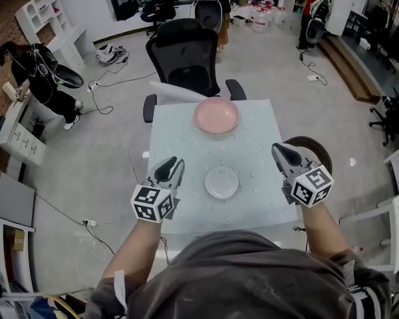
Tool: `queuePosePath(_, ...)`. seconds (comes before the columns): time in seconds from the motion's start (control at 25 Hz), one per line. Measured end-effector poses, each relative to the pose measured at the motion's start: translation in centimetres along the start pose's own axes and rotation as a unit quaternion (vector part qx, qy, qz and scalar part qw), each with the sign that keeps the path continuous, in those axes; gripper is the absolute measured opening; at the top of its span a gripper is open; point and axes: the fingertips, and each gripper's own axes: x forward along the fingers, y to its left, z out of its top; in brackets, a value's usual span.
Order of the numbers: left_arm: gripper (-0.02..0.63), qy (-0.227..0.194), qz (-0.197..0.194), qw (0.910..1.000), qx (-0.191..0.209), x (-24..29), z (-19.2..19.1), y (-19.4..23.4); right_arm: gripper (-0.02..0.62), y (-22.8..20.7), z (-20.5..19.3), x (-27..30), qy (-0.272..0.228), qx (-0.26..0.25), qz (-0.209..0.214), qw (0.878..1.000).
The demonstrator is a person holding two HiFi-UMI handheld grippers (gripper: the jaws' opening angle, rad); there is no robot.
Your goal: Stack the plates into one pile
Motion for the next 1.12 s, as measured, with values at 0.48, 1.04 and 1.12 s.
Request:
queuePosePath(0.48, 0.006, -0.114, -0.053, 0.992, 0.014, -5.9, 10.1, -2.3, -0.006, 0.8, 4.2, -1.2, 0.006, -0.019, -0.015, 1.0)
queuePosePath(1.04, 0.006, -0.117, -0.053, 0.9915, 0.02, -7.7, 10.9, -3.2, -0.006, 1.6, 4.5, -2.3, 0.009, -0.022, -0.006, 1.0)
queuePosePath(1.12, 0.006, -0.116, -0.054, 0.9916, 0.019, -7.7, 10.9, -3.3, -0.006, 1.7, 4.6, -2.2, 0.009, -0.024, -0.004, 1.0)
